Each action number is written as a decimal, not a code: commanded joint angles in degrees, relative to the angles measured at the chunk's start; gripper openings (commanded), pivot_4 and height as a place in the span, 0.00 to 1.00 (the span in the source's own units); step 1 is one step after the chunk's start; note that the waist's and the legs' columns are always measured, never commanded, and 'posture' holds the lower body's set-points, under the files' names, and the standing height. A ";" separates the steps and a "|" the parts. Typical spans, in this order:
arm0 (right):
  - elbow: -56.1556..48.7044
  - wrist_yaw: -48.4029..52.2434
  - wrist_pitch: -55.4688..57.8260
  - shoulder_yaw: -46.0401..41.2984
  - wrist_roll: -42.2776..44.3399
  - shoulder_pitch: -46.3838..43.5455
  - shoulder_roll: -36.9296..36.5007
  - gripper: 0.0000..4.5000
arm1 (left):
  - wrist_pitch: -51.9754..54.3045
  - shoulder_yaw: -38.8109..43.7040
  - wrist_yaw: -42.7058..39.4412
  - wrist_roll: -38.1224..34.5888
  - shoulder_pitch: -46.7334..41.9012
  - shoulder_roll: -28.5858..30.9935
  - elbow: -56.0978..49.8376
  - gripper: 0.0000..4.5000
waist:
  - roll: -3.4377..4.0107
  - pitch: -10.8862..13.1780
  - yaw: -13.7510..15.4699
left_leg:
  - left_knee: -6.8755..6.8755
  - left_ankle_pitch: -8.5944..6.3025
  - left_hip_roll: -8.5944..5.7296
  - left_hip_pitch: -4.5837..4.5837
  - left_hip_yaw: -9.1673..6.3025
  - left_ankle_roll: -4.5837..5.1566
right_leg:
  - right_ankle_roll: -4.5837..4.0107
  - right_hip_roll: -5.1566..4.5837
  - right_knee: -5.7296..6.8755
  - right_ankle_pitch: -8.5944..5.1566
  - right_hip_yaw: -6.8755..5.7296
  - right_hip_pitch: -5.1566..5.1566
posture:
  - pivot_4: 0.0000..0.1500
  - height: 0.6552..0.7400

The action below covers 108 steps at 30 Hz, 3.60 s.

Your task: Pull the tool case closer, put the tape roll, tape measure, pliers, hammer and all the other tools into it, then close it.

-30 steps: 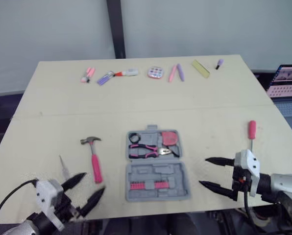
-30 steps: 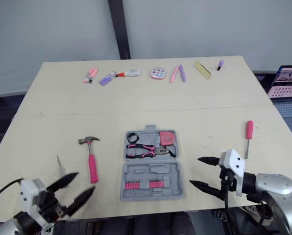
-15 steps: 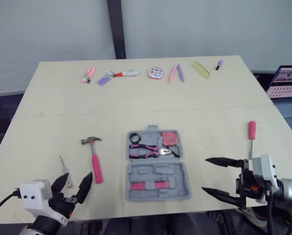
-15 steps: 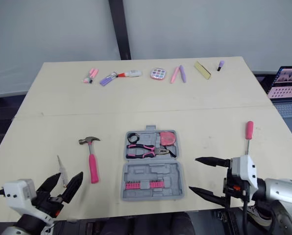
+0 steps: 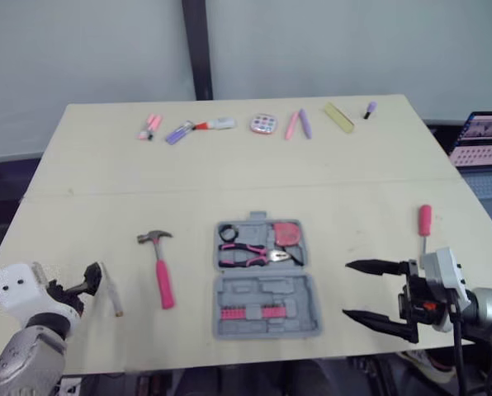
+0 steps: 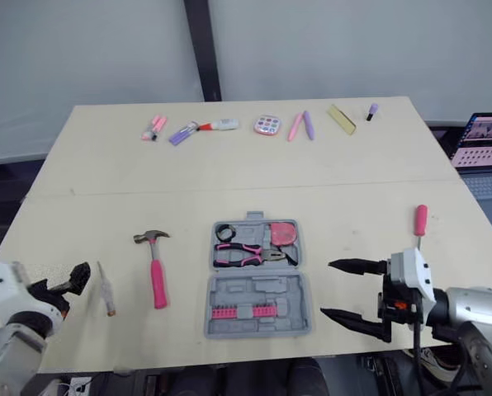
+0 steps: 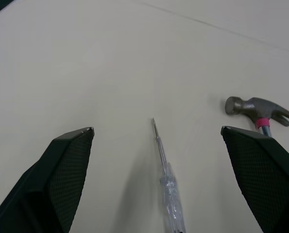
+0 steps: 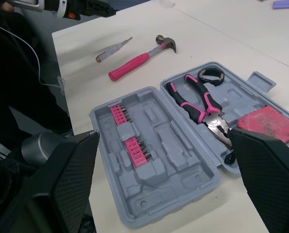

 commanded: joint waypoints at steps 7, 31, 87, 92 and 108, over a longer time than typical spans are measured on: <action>0.17 0.43 0.38 0.19 0.31 -3.22 -1.73 0.99 | 8.29 -3.73 6.09 1.10 -6.78 -3.38 2.12 1.00 | -0.01 0.00 0.09 | 0.00 0.01 0.00 0.00 -0.01 -0.04 | 0.04 0.00 0.01 0.02 0.00 -0.01 | 1.00 1.00; -3.13 -3.52 0.52 -1.59 -0.10 -0.52 -1.49 0.99 | 12.48 -6.00 5.91 12.26 -15.11 -10.12 9.86 1.00 | -0.02 0.00 0.11 | 0.00 0.03 0.00 -0.01 0.00 -0.11 | 0.12 0.00 -0.02 0.06 0.00 -0.02 | 1.00 1.00; -0.57 -0.01 -1.16 -3.61 -1.55 1.80 -2.76 1.00 | -10.16 -57.31 -74.99 32.70 -51.98 30.26 17.35 0.01 | 0.02 0.30 0.13 | -0.13 0.17 0.03 -0.34 0.38 -0.16 | 0.18 0.00 0.56 0.09 0.17 -0.78 | 1.00 1.00; -0.78 0.18 -1.14 -4.16 -1.82 3.05 -3.01 1.00 | -7.91 -61.45 -74.86 34.37 -53.24 25.83 16.53 0.01 | 0.02 0.30 0.11 | -0.11 0.18 0.03 -0.33 0.38 -0.14 | 0.19 0.00 0.58 0.09 0.17 -0.78 | 1.00 1.00; -0.78 0.07 -1.14 -4.70 -2.04 4.34 -2.90 1.00 | -2.68 -73.16 -72.10 42.68 -56.96 15.76 19.01 0.01 | 0.02 0.31 0.24 | -0.03 0.18 0.02 -0.33 0.37 -0.13 | 0.22 0.00 0.58 0.11 0.17 -0.73 | 1.00 1.00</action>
